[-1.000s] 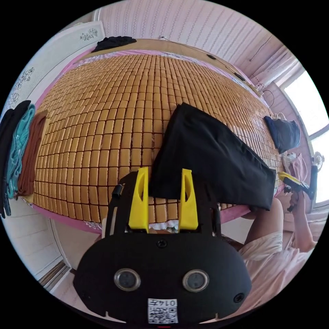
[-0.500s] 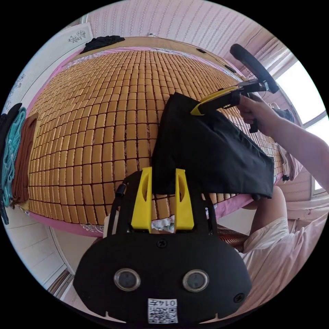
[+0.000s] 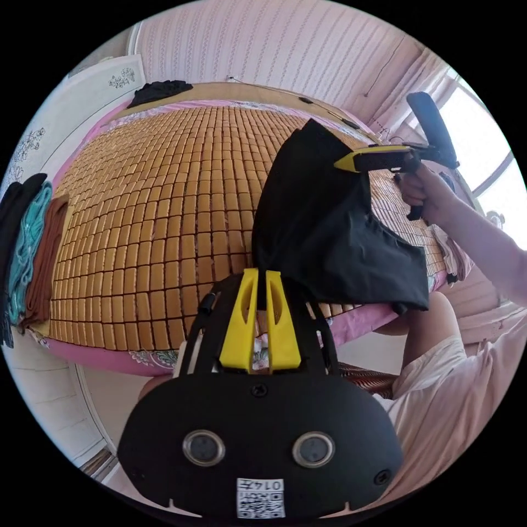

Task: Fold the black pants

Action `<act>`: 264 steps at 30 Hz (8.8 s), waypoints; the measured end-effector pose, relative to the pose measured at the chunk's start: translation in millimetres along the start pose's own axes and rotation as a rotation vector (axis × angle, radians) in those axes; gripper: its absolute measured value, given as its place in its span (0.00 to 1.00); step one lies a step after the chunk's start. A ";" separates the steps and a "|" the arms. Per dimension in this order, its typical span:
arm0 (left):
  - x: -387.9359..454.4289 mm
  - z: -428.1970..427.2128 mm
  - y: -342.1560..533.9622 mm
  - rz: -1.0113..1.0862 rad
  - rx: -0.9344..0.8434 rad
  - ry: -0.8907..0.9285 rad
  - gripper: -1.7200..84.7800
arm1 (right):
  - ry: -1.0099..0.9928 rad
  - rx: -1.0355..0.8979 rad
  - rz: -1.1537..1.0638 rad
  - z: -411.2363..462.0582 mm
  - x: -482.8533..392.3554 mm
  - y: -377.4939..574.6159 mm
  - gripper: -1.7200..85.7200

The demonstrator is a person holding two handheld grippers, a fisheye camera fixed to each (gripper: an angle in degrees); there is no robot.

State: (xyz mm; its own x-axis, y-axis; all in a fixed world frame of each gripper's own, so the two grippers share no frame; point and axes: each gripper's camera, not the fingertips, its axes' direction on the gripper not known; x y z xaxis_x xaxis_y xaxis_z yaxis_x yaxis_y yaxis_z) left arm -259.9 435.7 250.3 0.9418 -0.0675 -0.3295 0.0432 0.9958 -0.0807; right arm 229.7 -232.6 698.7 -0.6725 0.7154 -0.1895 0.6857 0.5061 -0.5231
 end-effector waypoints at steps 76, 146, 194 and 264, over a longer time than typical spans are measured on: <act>214.6 27.0 -185.8 0.358 -0.234 -0.175 0.01 | 0.051 1.286 0.300 -493.0 55.1 884.7 0.03; -62.5 -50.6 -117.1 -0.326 -0.117 -0.113 0.10 | 0.649 0.042 0.991 -195.7 99.4 561.9 0.01; -167.3 -62.5 -143.2 -0.354 -0.070 -0.083 0.08 | 0.557 0.357 1.469 -232.7 -69.4 747.0 0.20; -191.3 -141.5 50.0 0.338 0.281 0.234 0.15 | -0.379 -0.184 -0.359 144.6 -124.1 -181.0 0.02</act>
State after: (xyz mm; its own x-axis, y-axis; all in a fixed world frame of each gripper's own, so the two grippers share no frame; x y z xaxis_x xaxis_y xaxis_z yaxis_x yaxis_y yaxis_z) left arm -485.0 489.6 176.2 0.8197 0.2819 -0.4987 -0.1329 0.9404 0.3130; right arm 148.8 -482.6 696.7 -0.9027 0.2767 -0.3295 0.4097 0.7864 -0.4623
